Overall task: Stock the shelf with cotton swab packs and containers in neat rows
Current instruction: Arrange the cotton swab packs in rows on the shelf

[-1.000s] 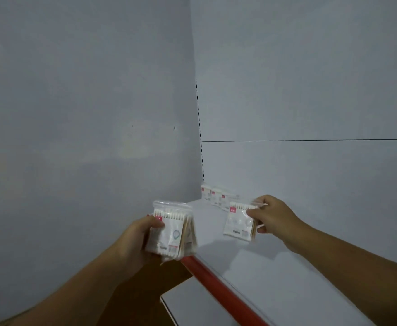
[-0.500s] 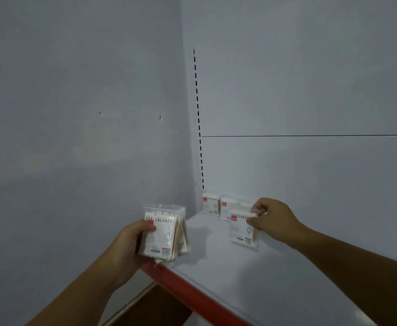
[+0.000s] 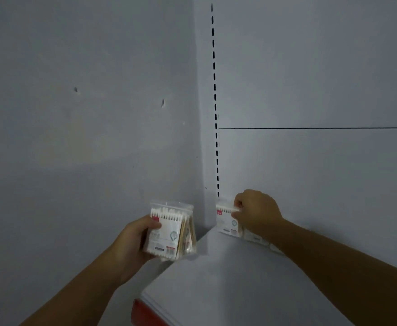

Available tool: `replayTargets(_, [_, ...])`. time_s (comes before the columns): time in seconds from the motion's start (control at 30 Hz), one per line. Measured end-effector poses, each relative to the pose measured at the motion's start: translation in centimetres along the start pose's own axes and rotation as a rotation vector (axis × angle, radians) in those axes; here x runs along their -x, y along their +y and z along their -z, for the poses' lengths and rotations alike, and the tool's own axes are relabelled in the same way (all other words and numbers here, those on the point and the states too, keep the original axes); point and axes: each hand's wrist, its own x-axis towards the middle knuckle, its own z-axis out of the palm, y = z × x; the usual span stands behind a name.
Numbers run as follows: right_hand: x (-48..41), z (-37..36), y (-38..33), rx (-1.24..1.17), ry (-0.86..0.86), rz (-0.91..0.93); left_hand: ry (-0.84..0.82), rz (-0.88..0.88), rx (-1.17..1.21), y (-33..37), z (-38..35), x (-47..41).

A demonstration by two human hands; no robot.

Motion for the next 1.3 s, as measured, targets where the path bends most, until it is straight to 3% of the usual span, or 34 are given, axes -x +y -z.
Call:
replayTargets(0.1, [-0.6,-1.6,0.5,0.33,-0.019,0.107,-0.053,0.042,0.03,-0.7,-0.2,-2.8])
replayTargets(0.2, [0.1,-1.7,0.7,0.322,0.101,0.21,-0.125,0.099,0.069,-1.6,-0.9,-5.5])
replayTargets(0.3, [2.4,-0.3,0.2,-0.064,0.285,0.114,-0.221,0.133,0.13,-2.8,-2.7,-7.9])
replayTargets(0.43, [6.0,-0.1,-0.4,-0.623,-0.027,-0.211,-0.349,0.218,0.041,-4.4,-6.0,-11.0])
replayTargets(0.5, [7.0,-0.3,0.3,-0.836,-0.038,-0.371,-0.429,0.246,0.039,-5.4,-7.7,-11.8])
replayTargets(0.63, [8.7,0.8,2.9,-0.898,0.039,-0.554,-0.568,0.253,0.069,-6.9,-10.6,-12.2])
replayTargets(0.73, [10.6,2.2,4.7,-0.757,0.123,-0.593,-0.602,0.07,-0.078,-6.6,-11.3,-12.3])
replayTargets(0.87, [12.3,2.9,6.3,-0.692,0.263,-0.675,-0.378,-0.257,-0.404,-5.7,-10.4,-13.6])
replayTargets(1.0, [13.0,1.2,6.9,-0.716,0.21,-0.693,-0.411,-0.398,-0.458,-6.5,-10.4,-13.4])
replayTargets(1.07, [13.3,0.7,6.9,-0.677,0.149,-0.676,-0.428,-0.516,-0.656,-7.4,-10.3,-13.1])
replayTargets(1.2, [13.3,0.5,6.9,-0.63,0.118,-0.65,-0.329,-1.019,-1.119,-7.3,-10.4,-13.0])
replayTargets(1.3, [13.2,0.6,6.6,-0.602,0.107,-0.641,-0.311,-1.147,-1.31,-6.5,-10.4,-13.2])
